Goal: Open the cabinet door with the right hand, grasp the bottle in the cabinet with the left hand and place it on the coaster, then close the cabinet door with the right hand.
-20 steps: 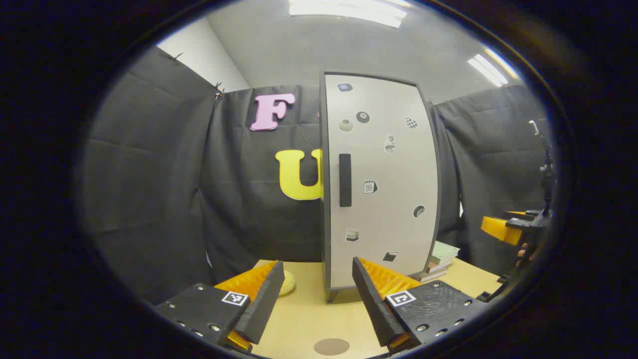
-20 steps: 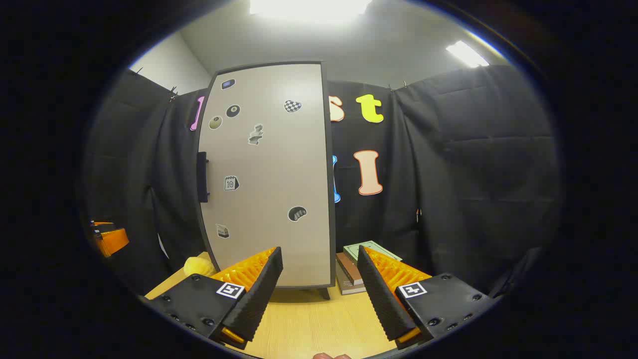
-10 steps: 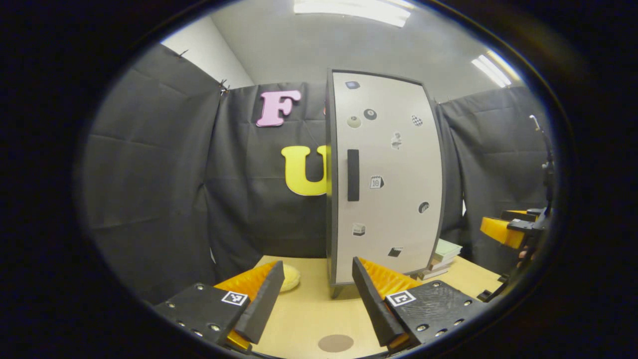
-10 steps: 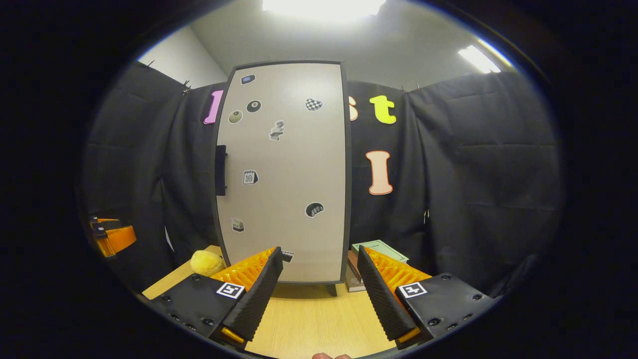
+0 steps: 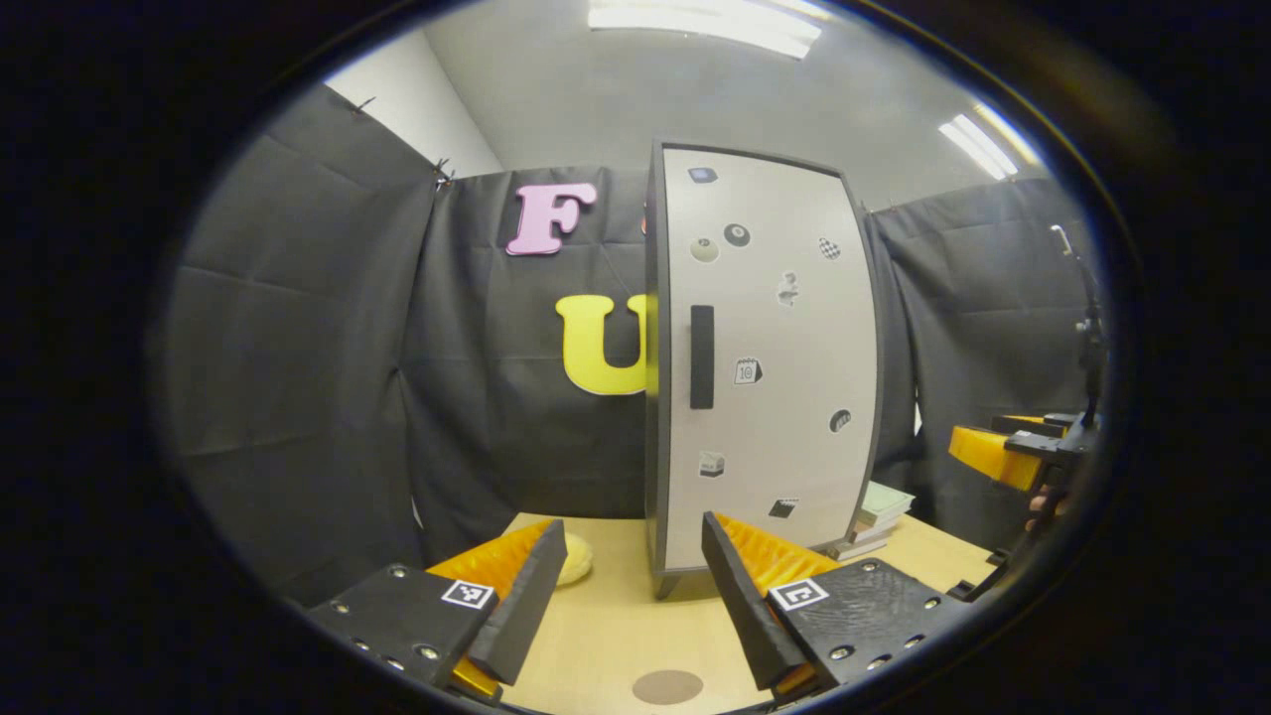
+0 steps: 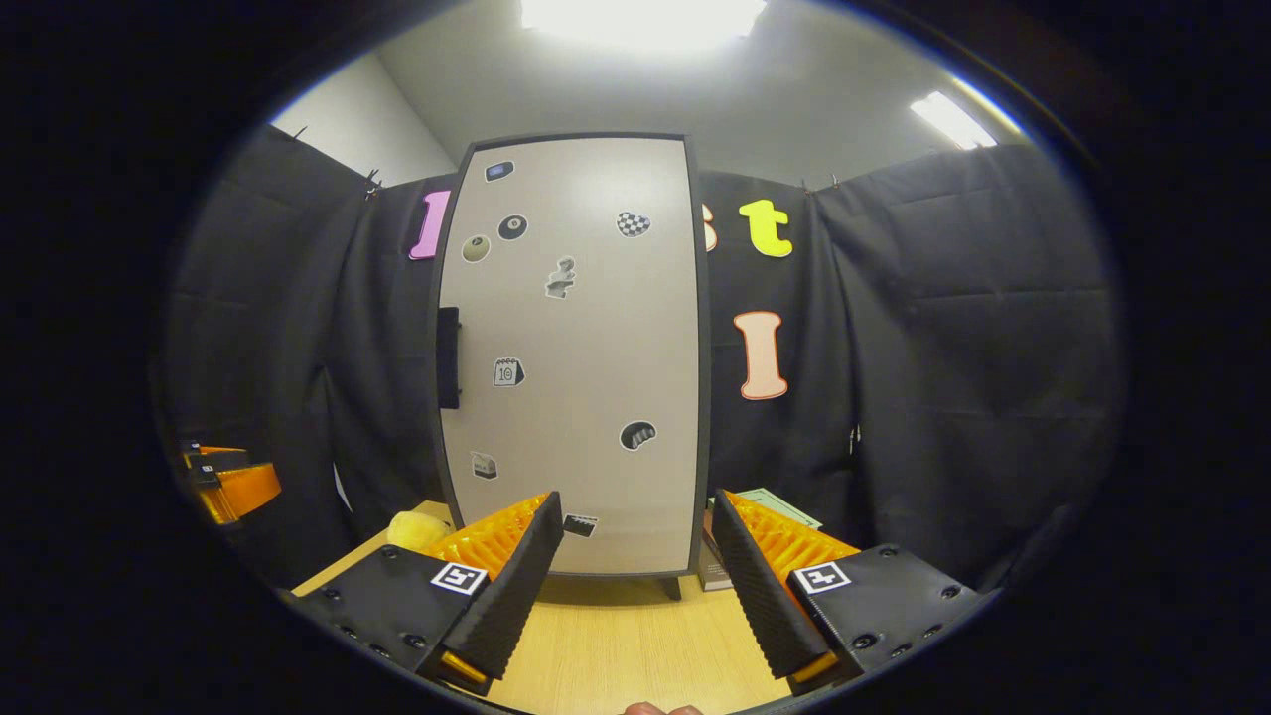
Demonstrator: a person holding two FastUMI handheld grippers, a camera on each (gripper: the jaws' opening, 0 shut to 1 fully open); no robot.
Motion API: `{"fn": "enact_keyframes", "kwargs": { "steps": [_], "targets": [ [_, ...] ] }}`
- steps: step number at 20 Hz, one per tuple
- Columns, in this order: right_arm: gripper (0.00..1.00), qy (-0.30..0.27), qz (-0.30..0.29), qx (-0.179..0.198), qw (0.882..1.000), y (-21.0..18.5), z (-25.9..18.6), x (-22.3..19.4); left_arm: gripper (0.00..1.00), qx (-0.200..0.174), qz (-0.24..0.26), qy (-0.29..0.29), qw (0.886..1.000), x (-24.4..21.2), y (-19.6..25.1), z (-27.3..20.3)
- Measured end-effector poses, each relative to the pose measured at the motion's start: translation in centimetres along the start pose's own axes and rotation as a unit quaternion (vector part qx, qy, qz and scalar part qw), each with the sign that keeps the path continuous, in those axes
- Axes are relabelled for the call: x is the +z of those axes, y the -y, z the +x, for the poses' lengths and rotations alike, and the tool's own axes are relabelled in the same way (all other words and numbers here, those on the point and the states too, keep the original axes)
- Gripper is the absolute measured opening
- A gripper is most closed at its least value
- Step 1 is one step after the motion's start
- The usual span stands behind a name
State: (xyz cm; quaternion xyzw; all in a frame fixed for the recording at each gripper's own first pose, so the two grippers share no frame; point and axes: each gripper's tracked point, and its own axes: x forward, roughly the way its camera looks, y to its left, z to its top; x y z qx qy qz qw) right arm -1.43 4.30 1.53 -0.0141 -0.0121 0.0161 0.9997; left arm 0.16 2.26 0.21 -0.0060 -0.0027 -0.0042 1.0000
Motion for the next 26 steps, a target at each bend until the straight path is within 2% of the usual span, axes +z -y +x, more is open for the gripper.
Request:
{"fn": "enact_keyframes", "kwargs": {
  "steps": [1, 2, 3, 7, 10, 13, 17, 18, 19, 25, 26],
  "targets": [
    [0.96, 0.001, -0.001, -0.002, 1.0, 0.2, 0.0, 0.0, 0.82, -0.002, 0.0, 0.001, 1.0, 0.0, 0.1, 0.2],
    [0.93, 0.001, -0.001, -0.003, 1.0, 0.3, 0.1, 0.1, 0.82, -0.004, 0.001, 0.002, 1.0, 0.1, 0.2, 0.2],
    [0.96, 0.0, -0.001, -0.004, 1.0, 0.4, 0.4, 0.2, 0.82, -0.005, 0.001, 0.003, 1.0, 0.1, 0.4, 0.3],
    [0.96, 0.007, 0.001, -0.012, 1.0, 0.8, 0.7, 0.8, 0.82, -0.005, -0.002, -0.003, 1.0, -0.8, 0.5, 0.8],
    [0.96, 0.01, 0.0, -0.004, 1.0, 0.2, 1.6, 1.7, 0.83, -0.008, -0.019, -0.005, 1.0, -1.0, 0.7, 0.9],
    [0.96, 0.018, -0.018, 0.011, 1.0, -1.0, 2.6, 3.3, 0.82, 0.003, -0.009, -0.003, 1.0, -1.2, -0.2, 1.2],
    [0.96, 0.012, -0.011, 0.052, 0.999, -4.1, 4.4, 5.7, 0.83, 0.005, -0.019, -0.004, 1.0, -1.0, -0.5, 1.1],
    [0.93, 0.009, -0.012, 0.059, 0.998, -4.7, 5.0, 6.2, 0.82, 0.006, -0.021, -0.001, 1.0, -1.0, -0.8, 0.9],
    [0.96, 0.007, -0.015, 0.067, 0.998, -5.5, 5.6, 6.9, 0.82, 0.011, -0.018, 0.0, 1.0, -1.0, -1.2, 0.9],
    [0.97, 0.013, -0.027, 0.105, 0.994, -11.0, 9.5, 9.2, 0.82, 0.054, -0.021, -0.02, 0.998, -2.7, -5.1, 0.1],
    [0.94, 0.011, -0.028, 0.112, 0.993, -12.3, 10.2, 9.3, 0.82, 0.061, -0.024, -0.022, 0.998, -3.0, -5.7, 0.1]
  ]
}}
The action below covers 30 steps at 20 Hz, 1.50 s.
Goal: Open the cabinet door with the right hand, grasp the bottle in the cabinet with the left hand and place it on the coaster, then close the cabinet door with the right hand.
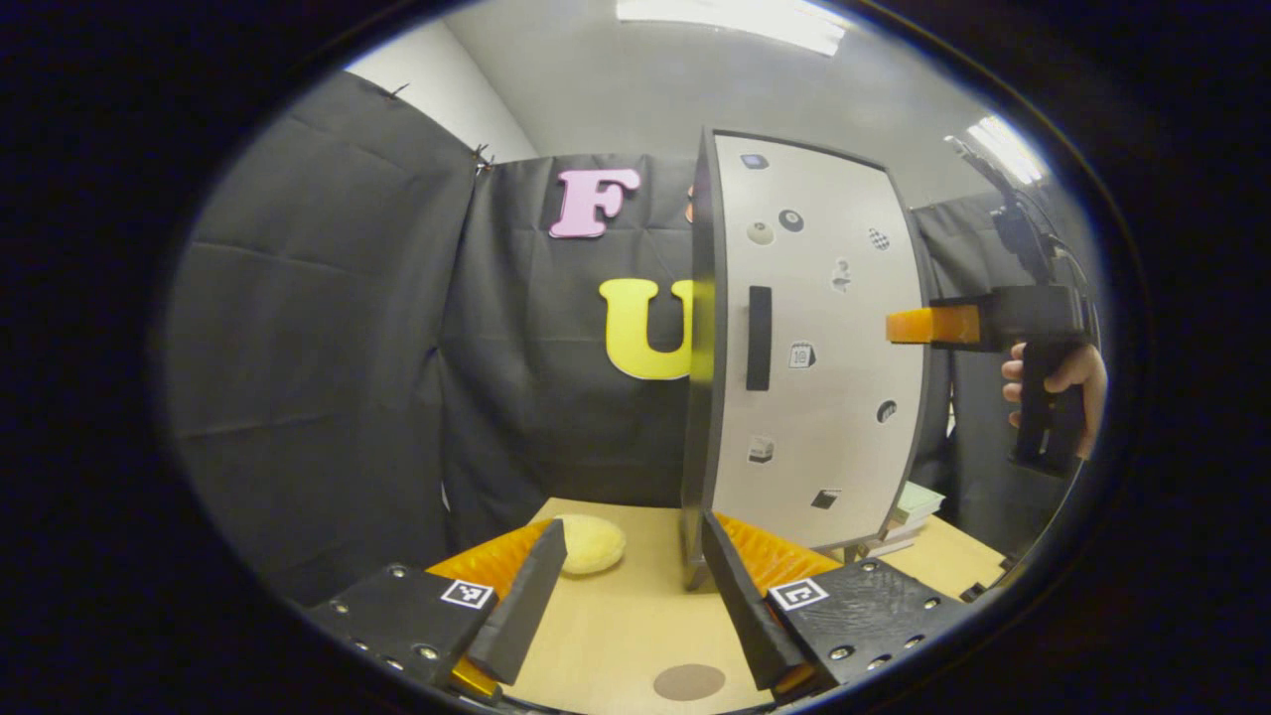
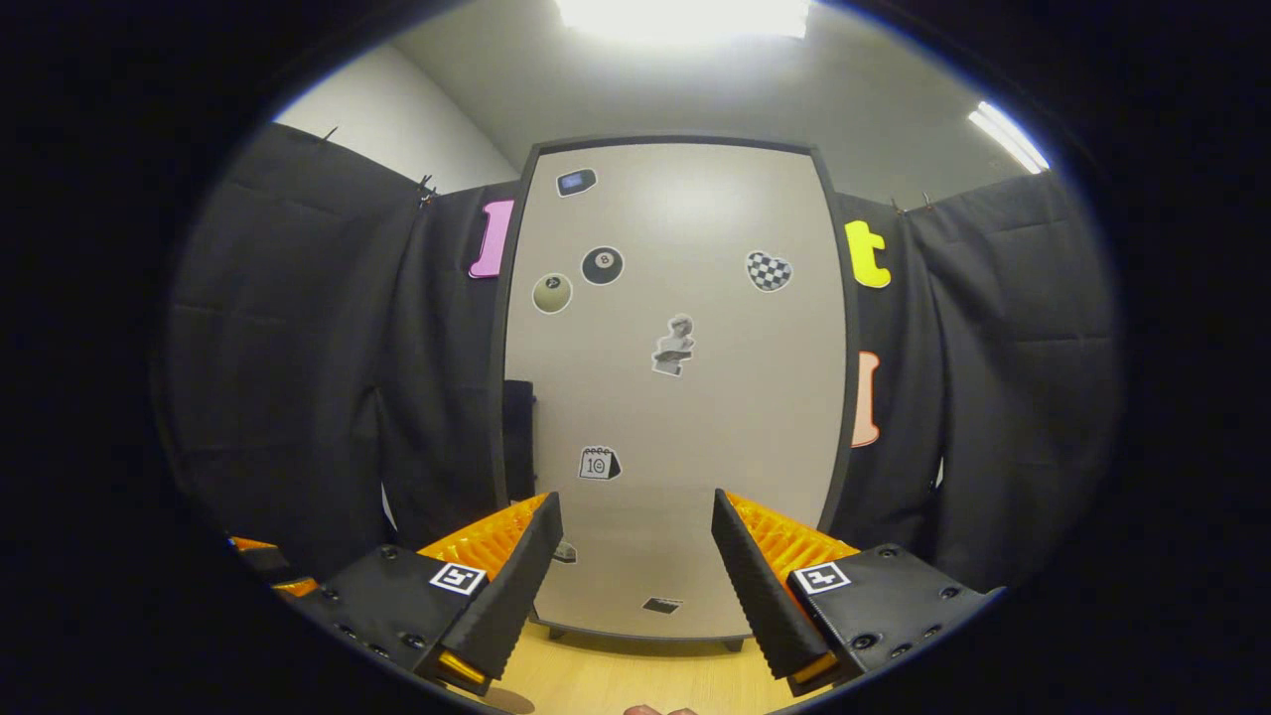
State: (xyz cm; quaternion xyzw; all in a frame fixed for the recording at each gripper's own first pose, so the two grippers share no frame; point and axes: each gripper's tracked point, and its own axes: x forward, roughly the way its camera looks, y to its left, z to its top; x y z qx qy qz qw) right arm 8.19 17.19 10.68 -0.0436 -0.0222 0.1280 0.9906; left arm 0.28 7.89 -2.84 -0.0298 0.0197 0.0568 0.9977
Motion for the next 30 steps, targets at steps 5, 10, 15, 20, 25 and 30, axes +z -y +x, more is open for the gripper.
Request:
{"fn": "enact_keyframes", "kwargs": {
  "steps": [5, 10, 15, 20, 25, 30],
  "targets": [
    [0.97, -0.004, 0.011, 0.033, 0.999, -5.1, 4.6, 0.4, 0.85, 0.035, -0.007, -0.001, 0.999, 0.0, -3.4, -0.1],
    [0.94, -0.009, 0.039, 0.021, 0.999, -7.5, 9.1, 0.9, 0.85, 0.063, -0.016, -0.005, 0.998, -0.7, -5.9, -0.4],
    [0.97, -0.027, 0.067, -0.021, 0.997, -7.6, 12.9, 0.3, 0.85, 0.081, -0.023, -0.014, 0.996, -2.2, -7.5, -0.7],
    [0.96, -0.054, 0.106, -0.034, 0.992, -7.8, 14.7, -0.7, 0.82, 0.082, -0.02, -0.018, 0.996, -2.9, -7.5, -1.1],
    [0.81, -0.064, 0.108, -0.029, 0.992, -8.8, 15.1, -0.9, 0.82, 0.075, -0.025, -0.019, 0.997, -3.3, -6.5, -1.5],
    [0.53, -0.083, 0.07, -0.019, 0.994, -9.8, 15.9, -1.2, 0.82, 0.074, -0.024, -0.015, 0.997, -3.0, -6.2, -2.3]
  ]
}}
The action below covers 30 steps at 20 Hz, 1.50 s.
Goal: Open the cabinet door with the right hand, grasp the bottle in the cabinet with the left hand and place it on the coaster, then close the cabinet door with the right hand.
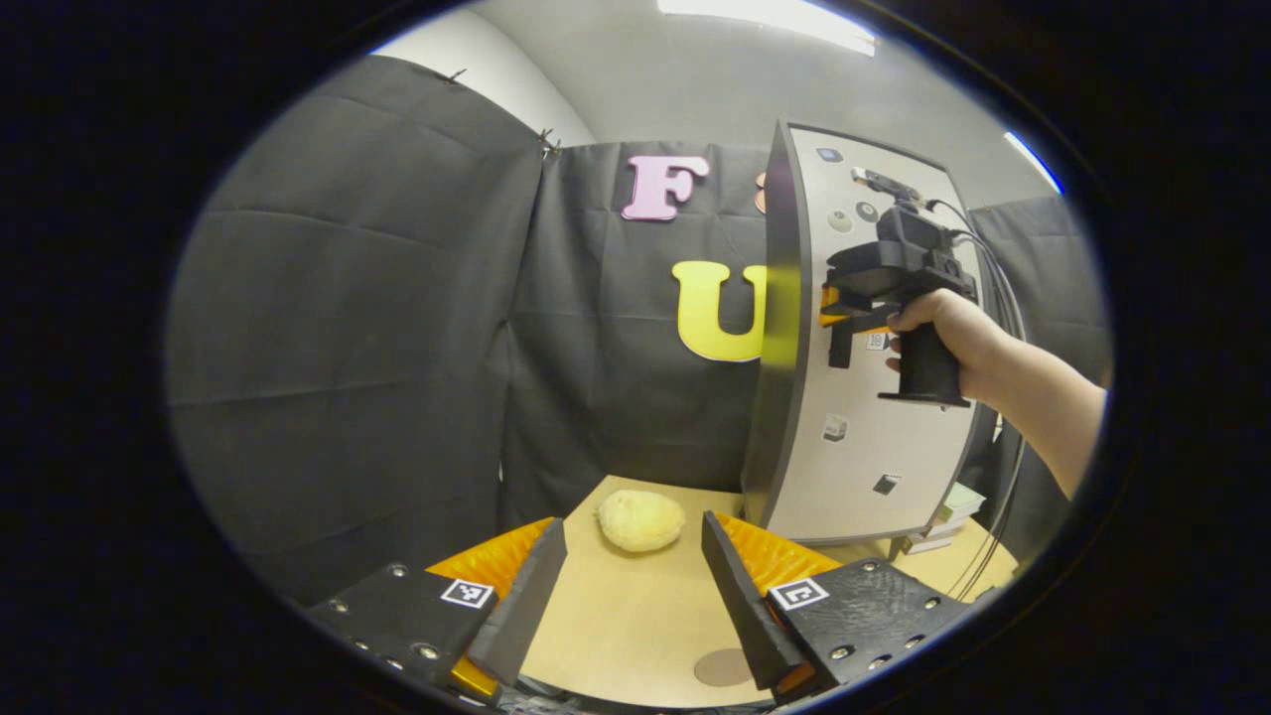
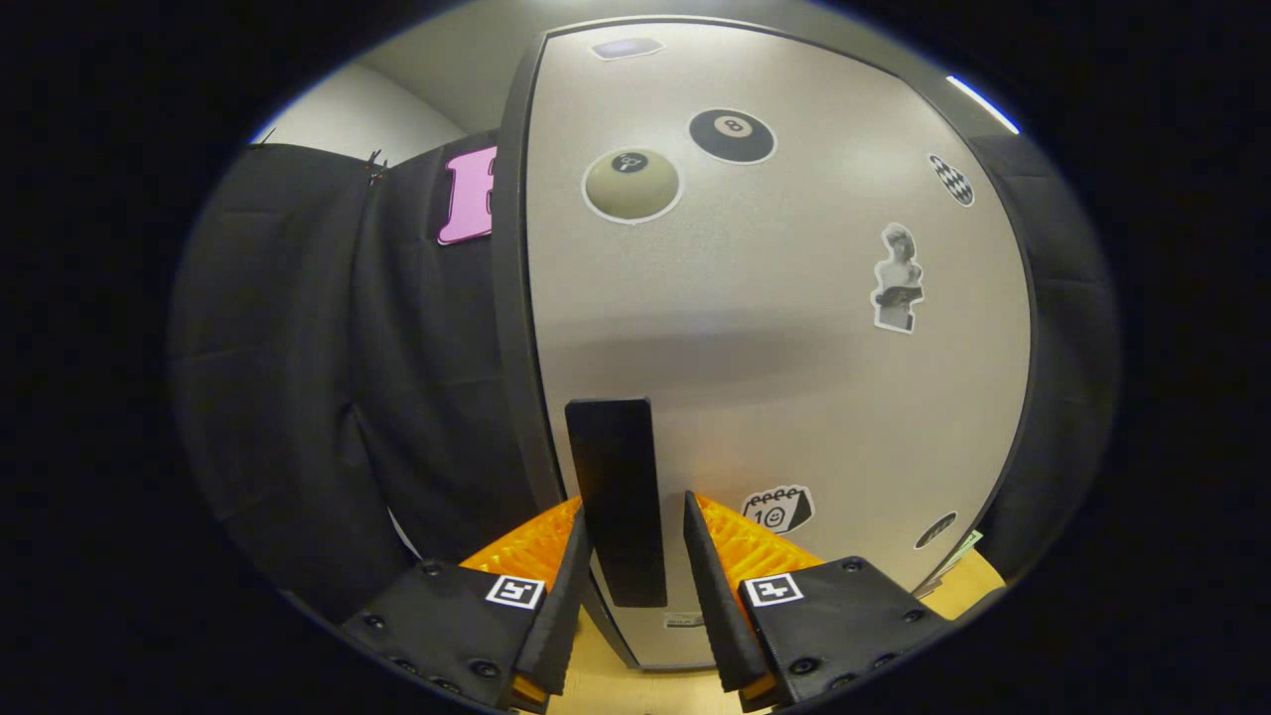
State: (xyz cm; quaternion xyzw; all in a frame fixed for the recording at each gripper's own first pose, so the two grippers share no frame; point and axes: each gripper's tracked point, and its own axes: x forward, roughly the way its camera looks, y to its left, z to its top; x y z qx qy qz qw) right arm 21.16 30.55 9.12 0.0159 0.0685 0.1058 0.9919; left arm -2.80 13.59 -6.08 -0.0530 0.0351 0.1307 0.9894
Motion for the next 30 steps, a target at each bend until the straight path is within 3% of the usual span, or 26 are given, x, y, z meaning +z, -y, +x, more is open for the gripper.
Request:
{"fn": "enact_keyframes", "kwargs": {
  "steps": [1, 2, 3, 6, 7, 10, 13, 14, 15, 20, 30],
  "targets": [
    [0.59, -0.009, -0.001, 0.001, 1.0, -0.1, 0.1, -0.3, 0.82, 0.002, -0.001, 0.002, 1.0, 0.0, -0.2, -0.1],
    [0.53, -0.008, 0.002, -0.004, 1.0, 0.0, 0.2, -0.3, 0.82, 0.003, -0.003, 0.003, 1.0, 0.0, -0.3, -0.2],
    [0.37, -0.009, -0.003, -0.006, 1.0, 0.0, 0.3, -0.3, 0.82, 0.004, -0.004, 0.003, 1.0, 0.0, -0.4, -0.4],
    [0.41, -0.003, -0.037, -0.013, 0.999, 0.1, 0.1, -0.3, 0.82, 0.007, -0.007, 0.003, 1.0, -0.1, -0.8, -0.6],
    [0.34, -0.003, -0.048, -0.016, 0.999, 0.1, 0.2, -0.3, 0.82, 0.008, -0.008, 0.002, 1.0, -0.1, -0.8, -0.6],
    [0.34, -0.005, -0.06, -0.017, 0.998, 0.2, 0.0, -0.5, 0.82, 0.01, -0.01, 0.005, 1.0, 0.0, -1.1, -0.7],
    [0.17, 0.003, -0.07, -0.002, 0.998, 0.1, 0.2, -0.5, 0.82, 0.012, -0.006, 0.007, 1.0, 0.2, -1.1, -0.8],
    [0.17, -0.002, -0.068, 0.003, 0.998, 0.1, 0.2, -0.5, 0.82, 0.01, -0.007, 0.007, 1.0, 0.2, -1.0, -0.8],
    [0.11, -0.002, -0.069, 0.007, 0.998, -0.1, 0.1, -0.5, 0.82, 0.008, -0.007, 0.006, 1.0, 0.2, -0.8, -0.8],
    [0.08, 0.002, -0.074, 0.016, 0.997, 0.0, -0.4, -0.8, 0.82, 0.006, 0.004, 0.01, 1.0, 0.4, -0.5, -0.8],
    [0.11, 0.008, -0.095, 0.078, 0.992, -0.1, -4.7, -1.1, 0.82, -0.004, -0.006, 0.006, 1.0, 0.9, -0.2, -1.5]
  ]
}}
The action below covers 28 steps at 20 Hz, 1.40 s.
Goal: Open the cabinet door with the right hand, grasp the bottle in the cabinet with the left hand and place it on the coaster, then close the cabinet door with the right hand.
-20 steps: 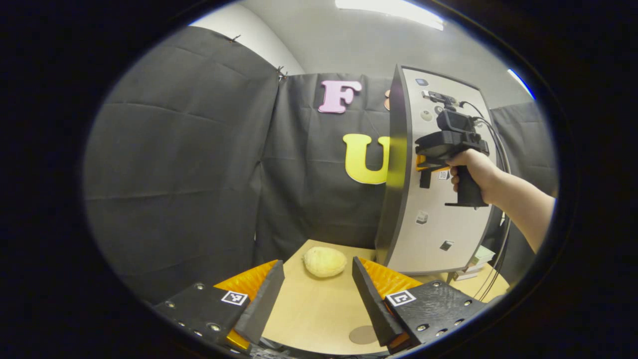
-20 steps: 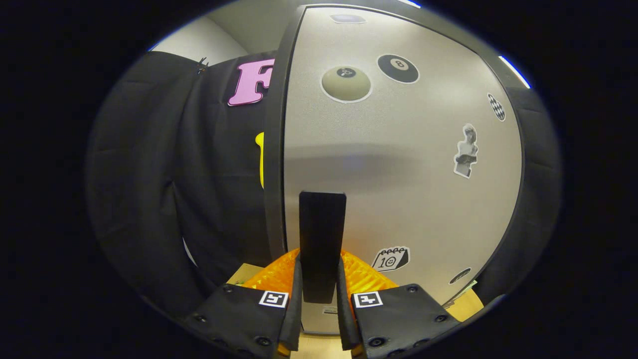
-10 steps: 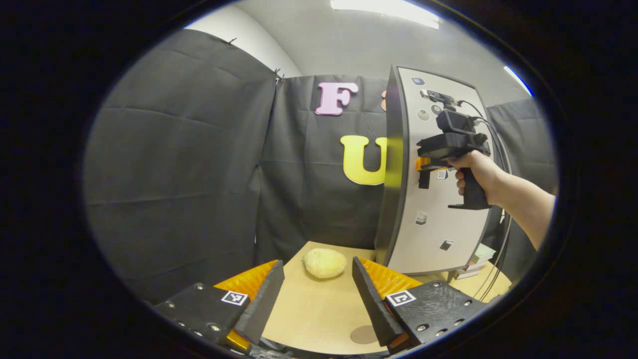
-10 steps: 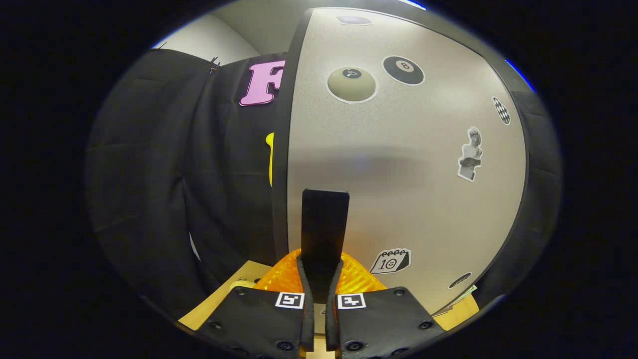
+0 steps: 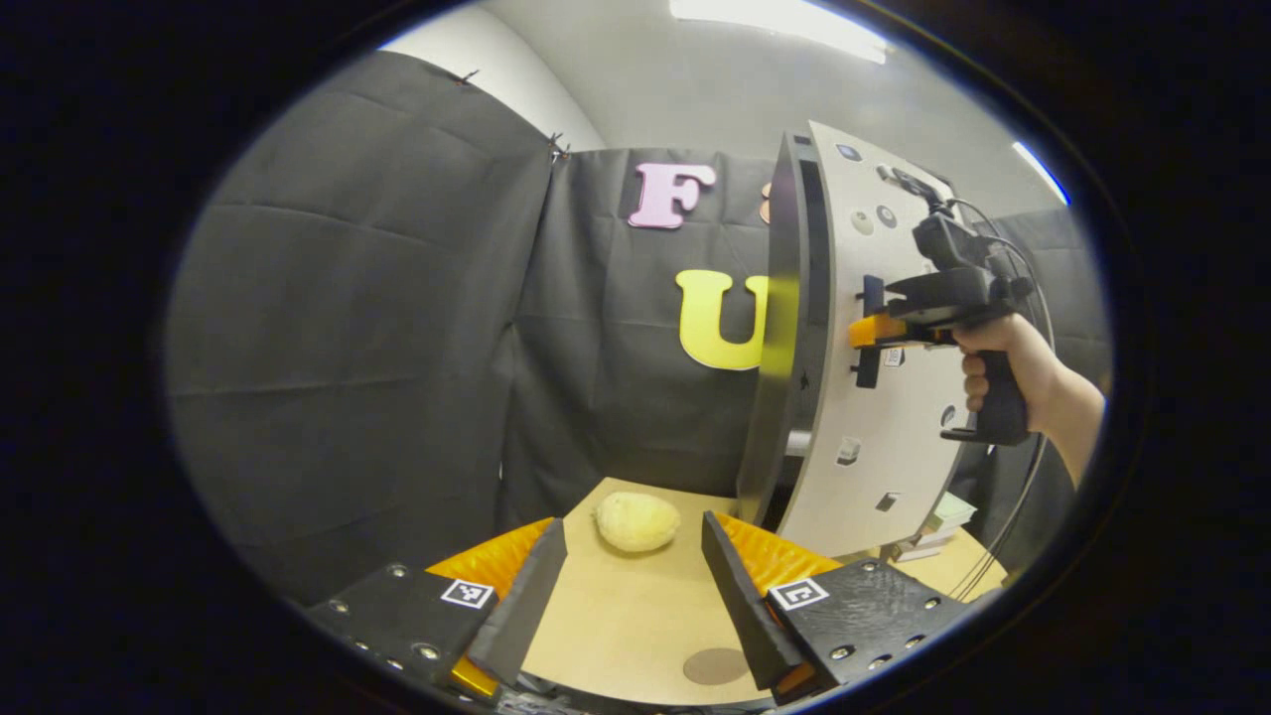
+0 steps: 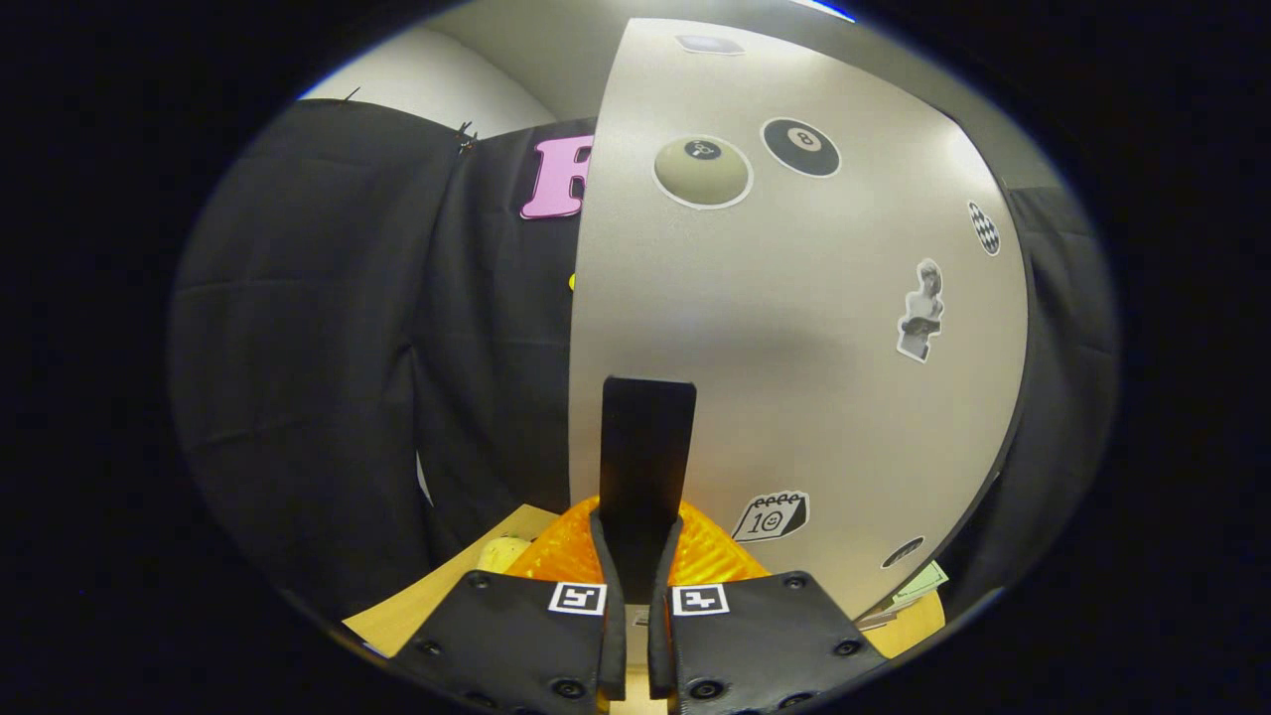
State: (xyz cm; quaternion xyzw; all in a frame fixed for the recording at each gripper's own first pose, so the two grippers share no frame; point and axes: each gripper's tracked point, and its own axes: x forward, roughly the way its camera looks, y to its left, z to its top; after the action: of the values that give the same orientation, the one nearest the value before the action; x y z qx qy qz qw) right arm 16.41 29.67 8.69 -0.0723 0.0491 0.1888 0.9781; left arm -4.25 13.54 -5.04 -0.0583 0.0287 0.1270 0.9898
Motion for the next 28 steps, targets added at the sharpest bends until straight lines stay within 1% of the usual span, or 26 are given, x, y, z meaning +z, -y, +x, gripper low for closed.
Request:
{"fn": "enact_keyframes", "kwargs": {
  "steps": [2, 3, 4, 6, 7, 8, 11, 12, 13, 14, 16, 23, 26, 28],
  "targets": [
    [0.11, 0.004, -0.005, 0.01, 1.0, 0.1, -1.0, -0.2, 0.82, -0.004, 0.015, 0.002, 1.0, 0.0, 0.6, -0.2],
    [0.08, 0.005, -0.007, 0.014, 1.0, 0.1, -1.5, -0.2, 0.87, -0.008, 0.016, 0.0, 1.0, -0.2, 1.0, -0.2],
    [0.11, 0.006, -0.007, 0.017, 1.0, 0.2, -2.0, -0.3, 0.82, -0.012, 0.013, -0.002, 1.0, -0.2, 1.3, -0.3],
    [0.11, 0.012, -0.006, 0.02, 1.0, 0.4, -3.1, -0.4, 0.82, -0.019, 0.007, -0.004, 1.0, -0.4, 2.3, -0.4],
    [0.07, 0.015, -0.008, 0.021, 1.0, 0.6, -3.5, -0.5, 0.82, -0.022, 0.006, -0.003, 1.0, -0.3, 2.2, -0.5],
    [0.1, 0.017, -0.008, 0.022, 1.0, 0.7, -3.7, -0.6, 0.82, -0.025, 0.007, -0.003, 1.0, -0.2, 2.3, -0.5],
    [0.1, 0.018, -0.009, 0.027, 0.999, 1.3, -5.2, -1.0, 0.82, -0.034, 0.015, -0.003, 0.999, -0.2, 2.9, -0.5],
    [0.11, 0.019, -0.008, 0.026, 0.999, 1.5, -5.9, -1.0, 0.82, -0.036, 0.016, -0.002, 0.999, -0.1, 3.1, -0.6],
    [0.08, 0.021, -0.008, 0.024, 0.999, 1.6, -6.4, -1.0, 0.82, -0.039, 0.016, -0.002, 0.999, 0.0, 3.4, -0.5],
    [0.11, 0.022, -0.006, 0.022, 0.999, 1.9, -7.0, -1.0, 0.82, -0.041, 0.016, -0.001, 0.999, 0.1, 3.7, -0.4],
    [0.1, 0.027, -0.002, 0.017, 0.999, 2.6, -7.3, -1.3, 0.82, -0.049, 0.016, -0.001, 0.999, 0.3, 5.2, 0.0],
    [0.1, 0.028, 0.0, -0.005, 1.0, 4.5, -10.4, -1.9, 0.82, -0.082, 0.017, 0.002, 0.996, 0.8, 9.0, 0.4],
    [0.1, 0.031, 0.003, -0.008, 0.999, 5.3, -11.8, -2.1, 0.82, -0.084, 0.025, 0.003, 0.996, 1.0, 10.6, 0.3],
    [0.1, 0.031, 0.014, -0.006, 0.999, 5.7, -11.9, -2.2, 0.82, -0.085, 0.029, 0.006, 0.996, 1.1, 11.6, 0.1]
  ]
}}
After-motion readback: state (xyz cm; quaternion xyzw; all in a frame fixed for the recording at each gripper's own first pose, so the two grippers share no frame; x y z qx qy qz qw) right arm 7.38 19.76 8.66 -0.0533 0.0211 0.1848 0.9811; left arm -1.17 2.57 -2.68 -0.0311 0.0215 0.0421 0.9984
